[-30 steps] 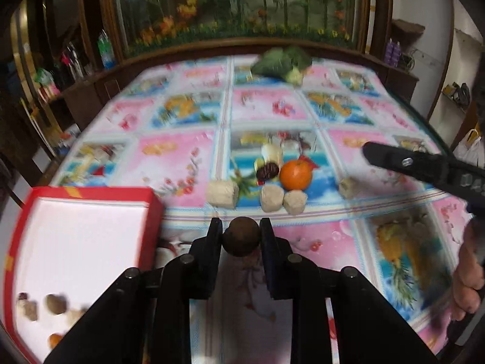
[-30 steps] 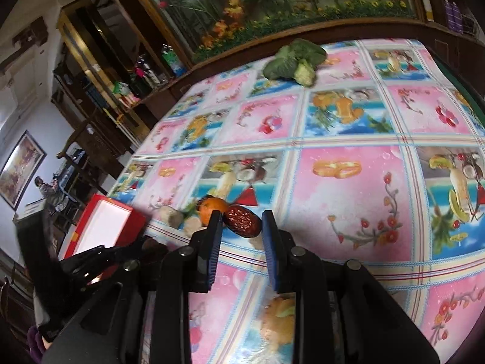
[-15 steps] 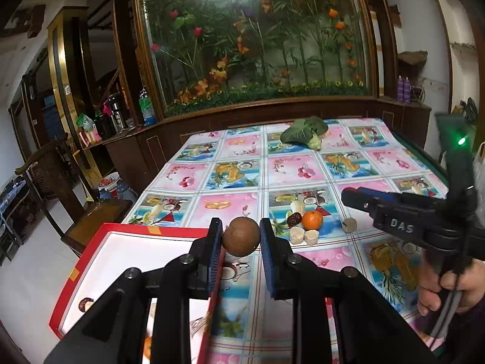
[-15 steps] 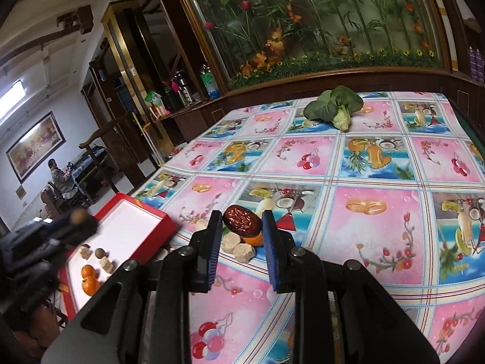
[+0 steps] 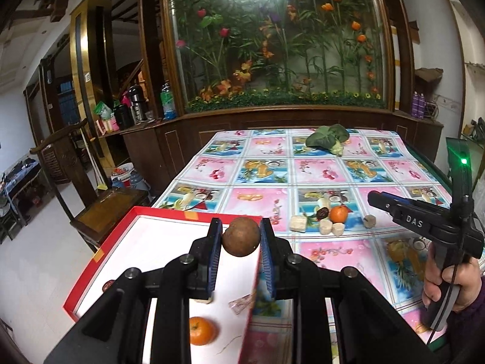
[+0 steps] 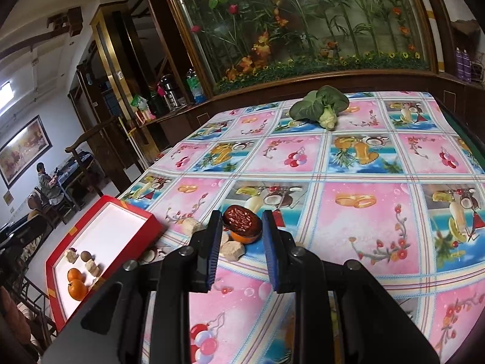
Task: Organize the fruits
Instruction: 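Carry the kiwi into the tray with the left gripper while the right gripper drops the red date there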
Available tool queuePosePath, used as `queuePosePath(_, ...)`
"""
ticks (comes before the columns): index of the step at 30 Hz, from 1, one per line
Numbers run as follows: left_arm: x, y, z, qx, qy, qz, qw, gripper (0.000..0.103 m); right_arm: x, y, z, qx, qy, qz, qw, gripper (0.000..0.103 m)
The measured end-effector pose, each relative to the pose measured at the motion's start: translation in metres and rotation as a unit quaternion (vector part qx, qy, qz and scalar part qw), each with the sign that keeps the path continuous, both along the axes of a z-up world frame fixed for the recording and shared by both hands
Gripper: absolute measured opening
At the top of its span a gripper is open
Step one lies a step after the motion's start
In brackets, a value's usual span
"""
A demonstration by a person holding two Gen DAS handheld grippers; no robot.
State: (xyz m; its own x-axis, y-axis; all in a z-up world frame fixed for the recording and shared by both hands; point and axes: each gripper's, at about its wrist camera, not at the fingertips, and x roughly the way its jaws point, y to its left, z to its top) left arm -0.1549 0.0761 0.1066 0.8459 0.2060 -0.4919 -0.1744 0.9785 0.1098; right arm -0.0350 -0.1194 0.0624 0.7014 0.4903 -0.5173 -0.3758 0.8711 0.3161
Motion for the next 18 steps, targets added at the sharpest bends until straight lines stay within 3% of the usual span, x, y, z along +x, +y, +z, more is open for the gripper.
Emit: queuePosePath(18,-0.01,0.043,-0.006,-0.021,-0.004,0.037,0.9991,0.024,-0.003,0.008,-0.009,-0.031,-0.003,-0.001,1.0,0.028)
